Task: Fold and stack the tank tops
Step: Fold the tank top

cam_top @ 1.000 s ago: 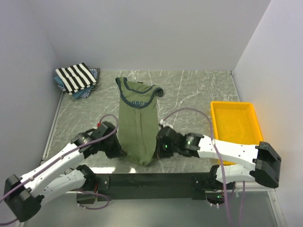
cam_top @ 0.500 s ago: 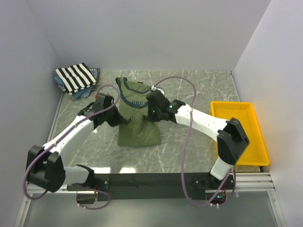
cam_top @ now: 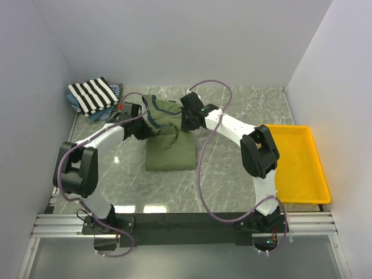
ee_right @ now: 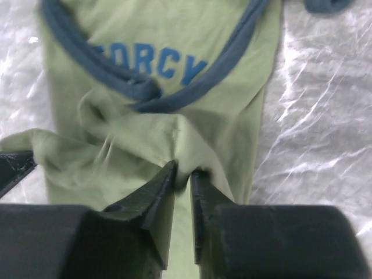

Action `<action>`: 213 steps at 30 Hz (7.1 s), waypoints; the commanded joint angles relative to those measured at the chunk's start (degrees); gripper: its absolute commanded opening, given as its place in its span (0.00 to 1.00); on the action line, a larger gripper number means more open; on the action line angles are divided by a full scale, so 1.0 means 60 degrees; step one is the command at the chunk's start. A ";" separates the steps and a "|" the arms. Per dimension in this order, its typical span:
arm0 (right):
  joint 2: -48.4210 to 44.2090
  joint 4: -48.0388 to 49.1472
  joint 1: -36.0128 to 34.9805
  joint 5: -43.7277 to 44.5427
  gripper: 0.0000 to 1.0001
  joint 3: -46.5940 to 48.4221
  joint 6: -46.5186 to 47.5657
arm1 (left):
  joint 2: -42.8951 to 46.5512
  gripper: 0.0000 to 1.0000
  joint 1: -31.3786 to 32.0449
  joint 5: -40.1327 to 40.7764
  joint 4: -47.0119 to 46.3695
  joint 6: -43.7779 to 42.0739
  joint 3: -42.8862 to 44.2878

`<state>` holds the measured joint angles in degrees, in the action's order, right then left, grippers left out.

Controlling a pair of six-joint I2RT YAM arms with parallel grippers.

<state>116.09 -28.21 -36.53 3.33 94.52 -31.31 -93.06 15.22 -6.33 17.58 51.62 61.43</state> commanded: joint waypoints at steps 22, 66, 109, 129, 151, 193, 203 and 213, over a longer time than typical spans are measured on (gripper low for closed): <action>-0.5900 0.2092 0.0069 -0.0144 0.45 -0.7367 -0.1444 | 0.5033 0.56 0.1703 0.0438 -0.0001 0.1135 -0.4112; -0.4465 0.4686 -0.1674 0.0733 0.46 -0.8458 -0.3161 | 0.2604 0.51 0.0978 0.1494 -0.1334 0.1095 -0.5346; -0.3647 0.4042 -0.1733 0.1012 0.47 -0.7990 -0.3263 | 0.2722 0.37 0.1110 0.1128 -0.1055 0.0875 -0.5639; -0.6442 0.0396 -0.3020 -0.0174 0.00 -0.8984 -0.2529 | 0.4521 0.01 0.2984 -0.0058 0.2956 0.1548 -0.5433; -0.8805 -0.0121 0.0410 0.0193 0.49 -0.8402 -0.2810 | 0.5668 0.56 0.3718 -0.0990 0.4565 -0.0911 -0.0923; -0.3090 0.4072 0.2236 -0.0878 0.12 -0.7640 -0.5125 | -0.0575 0.40 0.7145 -0.0879 -0.1642 0.0084 -0.2474; -0.3250 0.2797 0.2178 0.1742 0.00 -0.5882 -0.1992 | -0.0122 0.40 0.7189 -0.0981 -0.1451 0.0069 -0.3104; -0.3236 0.4099 0.1914 0.3501 0.00 -0.5251 0.1144 | 0.0216 0.40 0.7175 -0.1363 -0.1437 0.0099 -0.3558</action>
<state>97.51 -8.91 -24.38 17.74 59.48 -32.88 -91.98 57.56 -14.11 2.70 53.25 42.44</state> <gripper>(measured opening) 0.010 0.397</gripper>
